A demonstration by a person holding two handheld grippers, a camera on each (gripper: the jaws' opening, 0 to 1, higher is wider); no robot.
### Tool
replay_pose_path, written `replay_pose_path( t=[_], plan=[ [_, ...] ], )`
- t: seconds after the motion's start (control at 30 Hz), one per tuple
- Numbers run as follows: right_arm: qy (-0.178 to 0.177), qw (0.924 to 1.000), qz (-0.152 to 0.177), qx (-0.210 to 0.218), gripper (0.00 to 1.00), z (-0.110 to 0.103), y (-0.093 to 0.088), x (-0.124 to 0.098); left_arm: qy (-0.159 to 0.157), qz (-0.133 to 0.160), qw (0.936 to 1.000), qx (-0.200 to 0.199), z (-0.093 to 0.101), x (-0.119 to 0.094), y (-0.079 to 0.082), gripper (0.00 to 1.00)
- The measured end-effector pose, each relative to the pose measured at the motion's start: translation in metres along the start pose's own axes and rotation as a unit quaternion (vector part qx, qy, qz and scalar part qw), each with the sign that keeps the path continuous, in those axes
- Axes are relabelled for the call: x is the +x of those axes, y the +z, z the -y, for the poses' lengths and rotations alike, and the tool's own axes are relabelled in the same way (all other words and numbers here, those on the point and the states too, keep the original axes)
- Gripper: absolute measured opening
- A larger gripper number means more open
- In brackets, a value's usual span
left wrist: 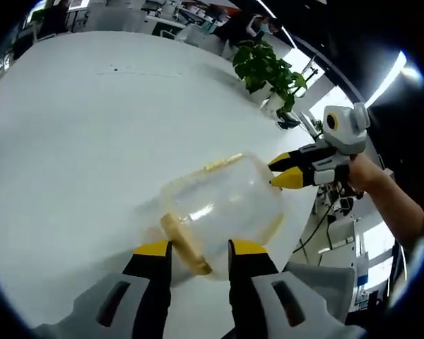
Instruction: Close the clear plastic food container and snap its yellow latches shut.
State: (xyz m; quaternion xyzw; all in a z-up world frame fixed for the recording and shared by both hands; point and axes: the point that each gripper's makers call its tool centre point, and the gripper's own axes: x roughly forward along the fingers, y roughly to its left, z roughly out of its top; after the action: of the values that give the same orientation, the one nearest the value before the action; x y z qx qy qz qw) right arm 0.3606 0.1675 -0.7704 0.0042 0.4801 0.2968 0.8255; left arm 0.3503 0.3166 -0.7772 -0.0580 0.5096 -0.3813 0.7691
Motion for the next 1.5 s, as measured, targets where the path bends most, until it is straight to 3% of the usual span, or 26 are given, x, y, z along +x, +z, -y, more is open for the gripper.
replay_pose_path(
  t=[0.53,0.57,0.67,0.77,0.8,0.83,0.9,0.93,1.17,1.5],
  plan=[
    [0.004,0.9999,-0.007,0.007,0.18,-0.002,0.0,0.0,0.003,-0.001,1.0,-0.005,0.001,0.004,0.003,0.26],
    [0.004,0.9999,-0.009,0.005,0.18,-0.002,-0.001,0.001,0.007,-0.001,0.9997,-0.023,0.002,0.011,0.004,0.26],
    [0.002,1.0,-0.004,0.009,0.18,-0.003,-0.001,0.001,0.009,-0.009,0.9998,-0.017,0.001,0.004,0.001,0.26],
    [0.011,0.999,-0.003,0.043,0.17,-0.003,-0.004,0.002,0.01,-0.009,0.9998,-0.016,0.002,0.001,0.001,0.26],
    [0.021,0.9969,0.003,0.076,0.17,-0.002,-0.004,0.002,0.013,-0.008,0.9997,-0.016,0.001,0.001,0.001,0.26],
    [0.028,0.996,0.016,0.083,0.17,-0.003,-0.001,0.003,0.014,-0.008,0.9997,-0.016,0.0,0.0,0.001,0.26],
    [0.025,0.9964,0.026,0.077,0.17,-0.003,-0.002,0.002,0.014,-0.01,0.9996,-0.021,-0.004,0.001,0.002,0.26],
    [0.019,0.9982,0.028,0.049,0.17,-0.003,-0.001,0.002,0.013,-0.008,0.9997,-0.019,-0.004,0.001,0.003,0.26],
    [0.023,0.9983,-0.005,0.053,0.18,-0.006,-0.003,0.001,0.003,-0.008,0.9999,-0.008,-0.002,0.001,0.003,0.27],
    [0.014,0.9969,-0.003,0.077,0.18,-0.015,-0.012,0.0,-0.011,-0.01,0.9999,0.002,-0.006,-0.001,0.003,0.28]
  ],
)
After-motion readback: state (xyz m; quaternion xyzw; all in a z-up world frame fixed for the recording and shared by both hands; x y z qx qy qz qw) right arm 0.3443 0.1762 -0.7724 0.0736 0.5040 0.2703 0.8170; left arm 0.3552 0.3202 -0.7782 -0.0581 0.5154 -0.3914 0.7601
